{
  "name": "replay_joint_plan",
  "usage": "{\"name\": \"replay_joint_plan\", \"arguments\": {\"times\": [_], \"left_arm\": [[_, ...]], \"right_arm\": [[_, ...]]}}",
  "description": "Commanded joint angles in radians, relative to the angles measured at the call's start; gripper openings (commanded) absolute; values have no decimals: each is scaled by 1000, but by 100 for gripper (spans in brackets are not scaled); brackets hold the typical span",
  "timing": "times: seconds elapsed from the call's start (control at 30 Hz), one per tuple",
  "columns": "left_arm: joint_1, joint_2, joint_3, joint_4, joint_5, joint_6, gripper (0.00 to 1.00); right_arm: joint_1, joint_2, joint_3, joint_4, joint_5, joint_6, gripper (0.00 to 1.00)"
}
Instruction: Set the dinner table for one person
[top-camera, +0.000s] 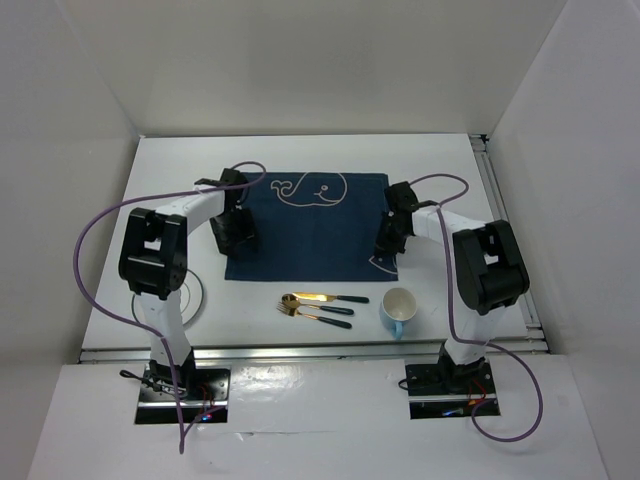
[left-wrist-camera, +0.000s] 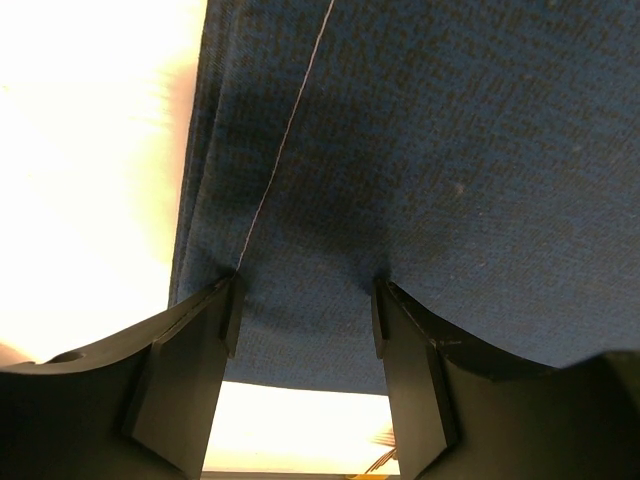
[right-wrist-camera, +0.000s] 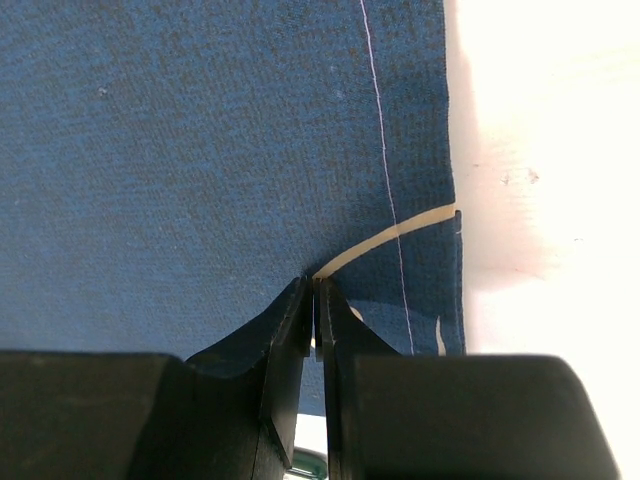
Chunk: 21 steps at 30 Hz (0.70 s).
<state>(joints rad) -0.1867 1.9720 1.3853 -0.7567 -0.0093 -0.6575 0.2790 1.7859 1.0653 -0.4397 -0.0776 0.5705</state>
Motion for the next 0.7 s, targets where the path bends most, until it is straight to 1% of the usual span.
{"name": "replay_joint_plan", "arguments": {"times": [0.0, 0.03, 0.07, 0.1, 0.13, 0.17, 0.2, 0.27, 0.3, 0.33, 0.4, 0.43, 0.47, 0.53, 0.57, 0.63, 0.67], "left_arm": [[-16, -7, -26, -32, 0, 2, 71], [-16, -16, -17, -32, -9, 2, 71], [-25, -16, 4, -58, -9, -7, 71], [-25, -42, 17, -70, -20, -7, 71], [-25, -54, 30, -79, -20, -7, 71], [-36, -70, 55, -98, -20, -7, 71], [-36, -85, 67, -107, -30, -7, 72], [-36, -130, 98, -133, -41, -16, 73], [-36, -145, 124, -147, -56, -16, 73], [-36, -160, 135, -171, -57, -25, 75], [-36, -215, 156, -191, -87, -25, 75], [-36, -234, 156, -203, -87, -25, 77], [-36, -269, 156, -204, -99, -25, 78], [-36, -303, 156, -216, -100, -16, 78], [-36, -320, 156, -216, -100, -16, 78], [-36, -366, 146, -225, -100, -16, 78], [-36, -380, 146, -225, -87, -16, 78]], "right_arm": [[12, -11, 18, -94, 67, -7, 18], [12, -26, 40, -108, 67, -8, 18], [12, -37, 92, -134, 76, -17, 21], [12, -49, 122, -149, 76, -29, 23], [12, -77, 152, -162, 76, -44, 29], [12, -89, 220, -194, 76, -56, 49], [12, -100, 255, -217, 100, -69, 59], [12, -138, 317, -285, 130, -78, 70], [12, -155, 355, -306, 145, -78, 79], [-1, -175, 355, -324, 166, -78, 82], [-17, -253, 340, -375, 185, -69, 87], [-38, -284, 319, -390, 185, -69, 87], [-47, -352, 291, -422, 185, -57, 87], [-57, -422, 208, -467, 185, -14, 87], [-69, -494, 181, -512, 185, 3, 87], [-69, -563, 113, -560, 185, 58, 87], [-69, -630, 73, -602, 185, 77, 87]]}}
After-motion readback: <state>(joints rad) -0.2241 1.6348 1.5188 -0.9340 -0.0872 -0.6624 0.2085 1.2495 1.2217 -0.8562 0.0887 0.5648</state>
